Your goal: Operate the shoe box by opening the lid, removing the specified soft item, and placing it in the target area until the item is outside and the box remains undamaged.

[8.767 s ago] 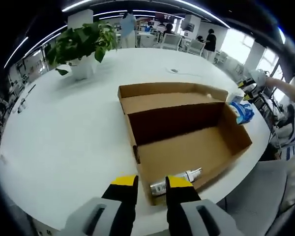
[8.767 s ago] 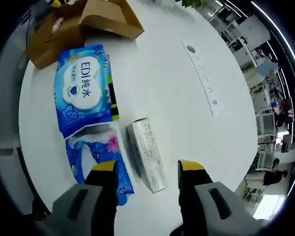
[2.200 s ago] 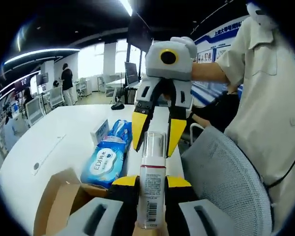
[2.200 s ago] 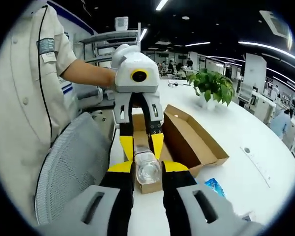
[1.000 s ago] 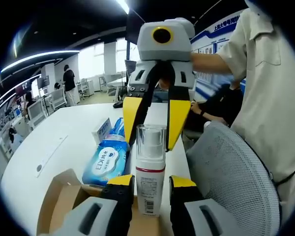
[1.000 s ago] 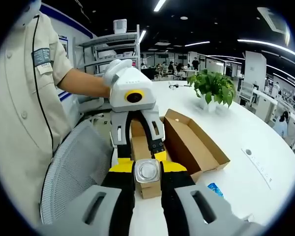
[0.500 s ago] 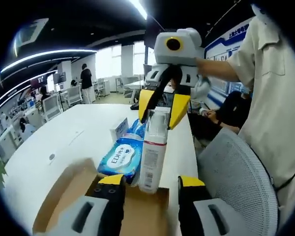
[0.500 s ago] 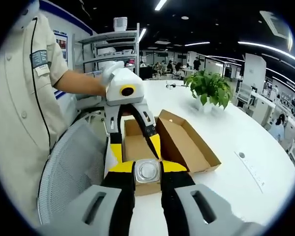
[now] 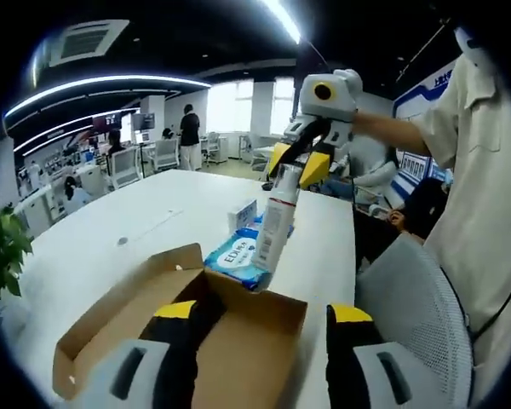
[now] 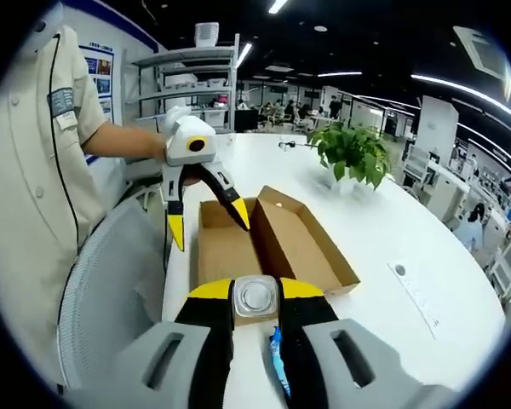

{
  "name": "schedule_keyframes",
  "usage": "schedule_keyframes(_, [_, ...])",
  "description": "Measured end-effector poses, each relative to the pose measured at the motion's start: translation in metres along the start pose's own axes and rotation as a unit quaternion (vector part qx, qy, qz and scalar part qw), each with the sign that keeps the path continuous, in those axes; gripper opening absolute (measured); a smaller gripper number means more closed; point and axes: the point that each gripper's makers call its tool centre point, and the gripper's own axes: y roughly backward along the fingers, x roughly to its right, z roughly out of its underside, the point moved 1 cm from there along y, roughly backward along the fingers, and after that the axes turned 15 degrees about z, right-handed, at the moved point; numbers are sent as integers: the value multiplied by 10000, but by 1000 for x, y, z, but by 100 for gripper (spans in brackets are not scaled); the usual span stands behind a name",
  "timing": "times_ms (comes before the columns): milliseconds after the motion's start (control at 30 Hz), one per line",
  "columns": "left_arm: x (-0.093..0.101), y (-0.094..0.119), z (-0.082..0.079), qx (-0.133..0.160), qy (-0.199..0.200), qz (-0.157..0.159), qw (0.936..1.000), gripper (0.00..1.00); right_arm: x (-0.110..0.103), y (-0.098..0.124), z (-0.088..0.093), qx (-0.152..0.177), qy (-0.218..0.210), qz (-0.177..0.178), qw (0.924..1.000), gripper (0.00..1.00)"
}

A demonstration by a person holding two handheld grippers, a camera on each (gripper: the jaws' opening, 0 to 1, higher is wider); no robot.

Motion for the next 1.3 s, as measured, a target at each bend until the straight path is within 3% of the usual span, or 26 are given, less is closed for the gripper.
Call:
schedule_keyframes(533, [4,48,10,256,284,-777,9962,75,47,-5,9,-204,263,229,9992,16])
schedule_keyframes(967, [13,69,28,396,595,-1203,9902,79,75,-9,23,-388,346,369,9980,16])
schedule_keyframes(1300, [13,81,31,519,743,-1466,9850,79,99,-14,34,-581,393,441,9966,16])
